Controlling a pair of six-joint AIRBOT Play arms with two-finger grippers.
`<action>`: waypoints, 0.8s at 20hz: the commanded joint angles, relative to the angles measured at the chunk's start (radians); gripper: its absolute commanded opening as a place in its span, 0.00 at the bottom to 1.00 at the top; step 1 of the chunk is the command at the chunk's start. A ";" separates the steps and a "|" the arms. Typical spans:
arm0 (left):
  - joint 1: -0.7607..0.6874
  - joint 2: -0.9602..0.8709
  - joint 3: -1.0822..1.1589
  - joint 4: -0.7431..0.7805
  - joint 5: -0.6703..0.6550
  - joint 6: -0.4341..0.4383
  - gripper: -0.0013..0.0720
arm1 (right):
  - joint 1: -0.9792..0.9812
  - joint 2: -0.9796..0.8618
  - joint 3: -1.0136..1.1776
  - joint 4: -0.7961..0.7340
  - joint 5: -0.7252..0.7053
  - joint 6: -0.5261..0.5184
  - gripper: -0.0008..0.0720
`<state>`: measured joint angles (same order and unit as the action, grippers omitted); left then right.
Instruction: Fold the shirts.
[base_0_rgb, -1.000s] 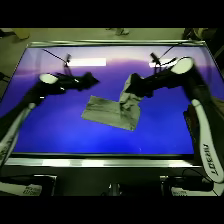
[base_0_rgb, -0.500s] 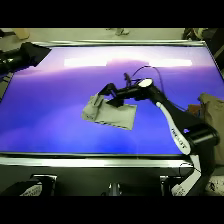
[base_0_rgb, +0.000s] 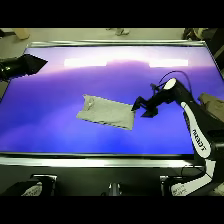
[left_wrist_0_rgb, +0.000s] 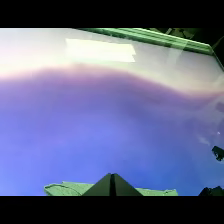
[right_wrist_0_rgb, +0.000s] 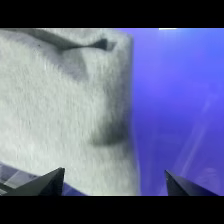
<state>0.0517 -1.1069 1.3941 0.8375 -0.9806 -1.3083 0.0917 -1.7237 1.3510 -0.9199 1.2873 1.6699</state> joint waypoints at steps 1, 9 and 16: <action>0.001 0.002 -0.002 0.021 -0.024 -0.018 0.05 | 0.067 -0.050 -0.072 0.112 -0.148 -0.026 0.94; 0.001 0.002 -0.002 0.055 -0.025 -0.019 0.05 | -0.094 -0.045 0.157 0.449 0.008 -0.174 0.04; 0.001 0.002 -0.002 0.084 -0.022 -0.015 0.05 | -0.641 0.157 0.495 0.232 0.186 0.091 0.04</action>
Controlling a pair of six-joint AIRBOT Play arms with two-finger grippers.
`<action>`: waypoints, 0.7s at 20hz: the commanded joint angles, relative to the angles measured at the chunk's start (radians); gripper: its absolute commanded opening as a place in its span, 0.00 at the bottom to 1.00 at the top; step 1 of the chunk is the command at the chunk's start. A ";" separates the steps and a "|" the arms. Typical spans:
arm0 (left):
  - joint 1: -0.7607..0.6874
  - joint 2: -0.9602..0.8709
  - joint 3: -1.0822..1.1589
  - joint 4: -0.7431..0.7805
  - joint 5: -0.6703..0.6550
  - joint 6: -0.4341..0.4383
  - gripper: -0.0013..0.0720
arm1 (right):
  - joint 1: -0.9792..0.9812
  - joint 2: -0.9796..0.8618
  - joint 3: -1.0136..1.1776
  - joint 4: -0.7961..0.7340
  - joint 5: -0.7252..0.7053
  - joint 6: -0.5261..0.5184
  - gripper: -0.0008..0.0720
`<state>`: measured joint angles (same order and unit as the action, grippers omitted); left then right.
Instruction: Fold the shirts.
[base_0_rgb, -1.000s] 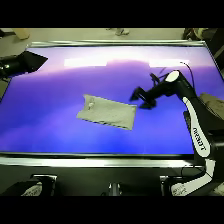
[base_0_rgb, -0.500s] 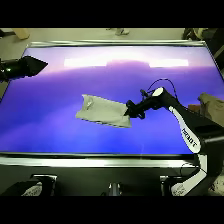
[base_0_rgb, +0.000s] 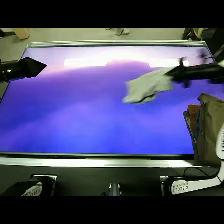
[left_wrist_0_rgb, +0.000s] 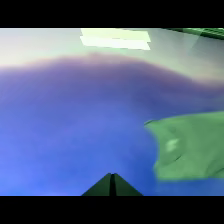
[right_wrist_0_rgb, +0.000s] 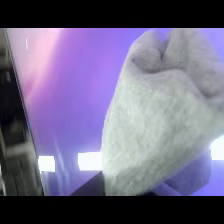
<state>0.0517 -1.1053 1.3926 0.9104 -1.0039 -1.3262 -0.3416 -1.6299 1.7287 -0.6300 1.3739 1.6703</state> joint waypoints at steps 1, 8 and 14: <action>0.001 0.000 -0.001 0.011 0.001 0.003 0.05 | -0.282 0.076 0.150 -0.058 0.138 0.109 0.04; 0.001 0.000 -0.001 0.011 0.001 0.015 0.05 | -0.619 0.152 0.253 -0.059 0.310 0.193 0.04; 0.001 0.000 0.000 0.011 0.001 0.037 0.05 | -0.760 0.223 0.253 -0.202 0.396 0.252 0.04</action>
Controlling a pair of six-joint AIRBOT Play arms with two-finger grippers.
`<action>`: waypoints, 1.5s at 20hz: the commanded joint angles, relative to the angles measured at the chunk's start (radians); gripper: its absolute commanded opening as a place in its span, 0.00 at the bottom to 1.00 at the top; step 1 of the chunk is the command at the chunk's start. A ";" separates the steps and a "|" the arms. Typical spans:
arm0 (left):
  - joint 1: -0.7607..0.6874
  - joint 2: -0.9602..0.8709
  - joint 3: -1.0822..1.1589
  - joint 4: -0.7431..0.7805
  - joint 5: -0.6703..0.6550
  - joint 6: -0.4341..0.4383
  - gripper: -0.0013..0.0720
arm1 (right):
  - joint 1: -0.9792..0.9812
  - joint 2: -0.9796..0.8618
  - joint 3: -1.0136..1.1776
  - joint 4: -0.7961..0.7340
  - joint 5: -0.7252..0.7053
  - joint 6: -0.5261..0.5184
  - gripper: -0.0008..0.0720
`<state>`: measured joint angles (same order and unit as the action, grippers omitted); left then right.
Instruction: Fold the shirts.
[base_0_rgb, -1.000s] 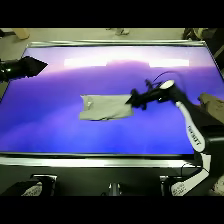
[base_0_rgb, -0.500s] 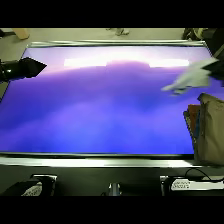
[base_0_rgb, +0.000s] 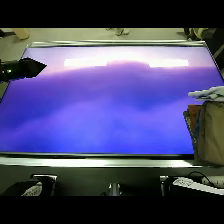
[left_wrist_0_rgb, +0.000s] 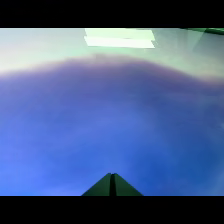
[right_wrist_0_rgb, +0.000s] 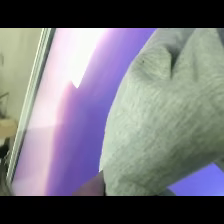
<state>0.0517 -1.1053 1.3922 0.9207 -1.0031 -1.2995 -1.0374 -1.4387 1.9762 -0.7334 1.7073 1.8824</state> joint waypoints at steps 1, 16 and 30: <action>0.001 0.000 0.000 0.000 0.000 0.010 0.05 | -0.062 0.038 0.005 -0.207 0.124 0.035 0.04; 0.001 0.002 0.000 -0.001 -0.003 0.010 0.05 | -0.055 0.246 -0.747 -0.805 0.010 -0.146 0.10; -0.235 -0.395 0.352 0.830 -0.382 -0.380 0.82 | 0.866 0.137 -0.164 -0.797 -0.224 -0.187 0.93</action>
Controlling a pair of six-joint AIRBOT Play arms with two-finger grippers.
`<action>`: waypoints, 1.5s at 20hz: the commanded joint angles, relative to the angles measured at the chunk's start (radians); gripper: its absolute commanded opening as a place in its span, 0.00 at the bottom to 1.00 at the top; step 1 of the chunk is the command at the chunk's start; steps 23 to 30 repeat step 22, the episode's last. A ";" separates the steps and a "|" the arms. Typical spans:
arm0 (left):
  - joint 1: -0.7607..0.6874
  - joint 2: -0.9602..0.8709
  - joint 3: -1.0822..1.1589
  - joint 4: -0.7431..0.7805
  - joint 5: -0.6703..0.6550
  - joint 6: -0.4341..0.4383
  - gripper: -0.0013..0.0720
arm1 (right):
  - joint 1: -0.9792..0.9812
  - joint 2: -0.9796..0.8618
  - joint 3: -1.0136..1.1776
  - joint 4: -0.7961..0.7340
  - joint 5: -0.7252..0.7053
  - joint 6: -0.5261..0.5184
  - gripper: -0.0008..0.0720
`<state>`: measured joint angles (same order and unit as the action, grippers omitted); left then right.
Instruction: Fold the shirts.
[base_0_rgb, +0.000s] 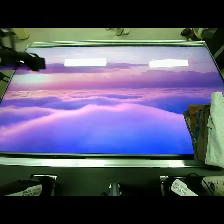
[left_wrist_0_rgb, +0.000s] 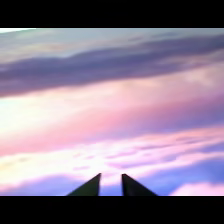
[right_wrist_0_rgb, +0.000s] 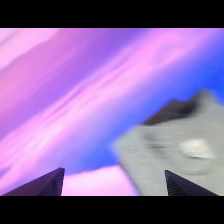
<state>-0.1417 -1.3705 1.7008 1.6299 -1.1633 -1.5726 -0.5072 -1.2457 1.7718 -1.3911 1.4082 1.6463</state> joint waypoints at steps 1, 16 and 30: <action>-0.042 -0.164 0.011 0.037 -0.314 -0.092 0.97 | 0.430 -0.113 0.024 -0.134 0.186 0.052 0.93; -0.040 -0.065 -0.250 -0.056 -0.140 -0.145 0.94 | 0.615 -0.224 -0.160 -0.042 0.189 0.213 0.94; -0.040 -0.066 -0.250 -0.056 -0.140 -0.145 0.94 | 0.615 -0.224 -0.160 -0.042 0.189 0.212 0.94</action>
